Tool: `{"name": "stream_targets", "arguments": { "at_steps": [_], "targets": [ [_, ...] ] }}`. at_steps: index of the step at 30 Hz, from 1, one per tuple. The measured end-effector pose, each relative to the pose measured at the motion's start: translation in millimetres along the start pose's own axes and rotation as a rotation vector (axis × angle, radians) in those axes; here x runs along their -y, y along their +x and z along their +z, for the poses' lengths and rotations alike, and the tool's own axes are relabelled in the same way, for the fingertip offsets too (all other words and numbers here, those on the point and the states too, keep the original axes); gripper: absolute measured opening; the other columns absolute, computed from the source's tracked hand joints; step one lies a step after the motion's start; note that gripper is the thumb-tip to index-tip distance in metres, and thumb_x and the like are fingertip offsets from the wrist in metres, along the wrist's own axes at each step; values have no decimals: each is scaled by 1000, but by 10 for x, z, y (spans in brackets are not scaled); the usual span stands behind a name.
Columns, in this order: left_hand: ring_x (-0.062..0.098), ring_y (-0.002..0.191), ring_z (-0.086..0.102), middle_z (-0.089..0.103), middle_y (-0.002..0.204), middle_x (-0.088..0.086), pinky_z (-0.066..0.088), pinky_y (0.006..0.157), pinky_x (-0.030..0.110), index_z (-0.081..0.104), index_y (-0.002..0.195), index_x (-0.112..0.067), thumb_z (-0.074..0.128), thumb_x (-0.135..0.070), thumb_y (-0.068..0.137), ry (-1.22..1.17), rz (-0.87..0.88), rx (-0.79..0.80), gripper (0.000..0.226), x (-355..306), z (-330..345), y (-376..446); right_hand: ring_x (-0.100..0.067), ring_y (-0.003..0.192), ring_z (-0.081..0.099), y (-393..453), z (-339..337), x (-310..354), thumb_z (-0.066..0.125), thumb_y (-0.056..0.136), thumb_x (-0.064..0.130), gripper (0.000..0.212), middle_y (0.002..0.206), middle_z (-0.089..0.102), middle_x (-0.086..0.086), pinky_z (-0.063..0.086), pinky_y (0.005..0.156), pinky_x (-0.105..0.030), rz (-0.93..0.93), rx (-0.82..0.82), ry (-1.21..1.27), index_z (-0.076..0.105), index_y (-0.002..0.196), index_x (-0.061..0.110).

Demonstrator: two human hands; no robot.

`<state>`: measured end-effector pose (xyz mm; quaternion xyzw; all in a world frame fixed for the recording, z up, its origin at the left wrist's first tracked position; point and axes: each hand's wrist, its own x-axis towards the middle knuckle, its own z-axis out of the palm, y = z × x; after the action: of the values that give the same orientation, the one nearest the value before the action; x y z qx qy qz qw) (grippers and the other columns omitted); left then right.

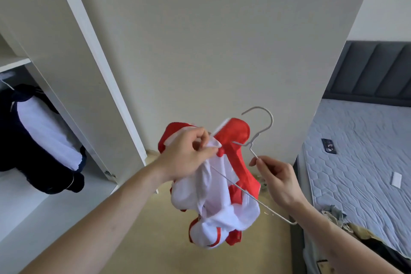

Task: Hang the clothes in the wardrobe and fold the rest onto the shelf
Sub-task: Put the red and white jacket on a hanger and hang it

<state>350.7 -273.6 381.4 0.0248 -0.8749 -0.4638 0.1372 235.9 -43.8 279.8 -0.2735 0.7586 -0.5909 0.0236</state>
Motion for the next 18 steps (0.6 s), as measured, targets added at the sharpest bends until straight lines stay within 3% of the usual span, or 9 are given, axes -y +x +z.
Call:
{"name": "stream_targets", "arguments": {
  "at_steps": [3,7,10,12,14,16,18],
  "targets": [
    [9,58,32,37,60,-7,33,57,21,37,70,-16,69,-17,95,69,26,109,41,16,233,-96,-7,53,33,-86,98,24,55,96,36,28,54,39,9,28,50,-26,-2,-46,66,68,76,22],
    [10,58,32,34,61,-8,36,59,19,36,67,-20,70,-14,95,43,48,154,45,-55,358,-147,-9,55,31,-270,228,-21,55,95,34,32,57,36,8,27,52,-25,12,-98,118,60,67,19],
    [14,60,33,33,63,1,35,61,21,32,67,-17,69,-14,96,-72,140,102,48,-233,428,-148,-7,57,34,-295,328,30,56,95,40,40,58,40,10,30,54,-22,15,-24,213,55,64,16],
    [14,59,37,36,62,-3,35,62,19,32,66,-18,69,-14,96,-58,202,62,48,-331,452,-101,-10,59,34,-259,390,101,58,95,44,44,60,42,5,31,53,-23,45,32,285,55,65,11],
    [18,59,42,41,61,-3,35,61,21,35,66,-19,70,-16,95,-1,162,88,46,-364,405,-40,-11,59,33,-225,388,132,59,96,43,43,60,41,4,30,51,-22,53,18,323,58,66,12],
    [9,60,42,44,62,-11,37,61,19,39,67,-22,70,-19,95,75,85,175,42,-312,300,-29,-11,57,31,-217,320,100,61,98,43,47,58,38,5,27,50,-22,47,-14,341,55,65,11],
    [1,69,55,60,72,-17,47,68,19,44,70,-24,70,-20,95,113,33,314,36,-273,213,-73,-12,55,29,-233,237,54,60,97,45,50,56,36,6,26,50,-23,32,-39,343,50,63,10]
  ]
}}
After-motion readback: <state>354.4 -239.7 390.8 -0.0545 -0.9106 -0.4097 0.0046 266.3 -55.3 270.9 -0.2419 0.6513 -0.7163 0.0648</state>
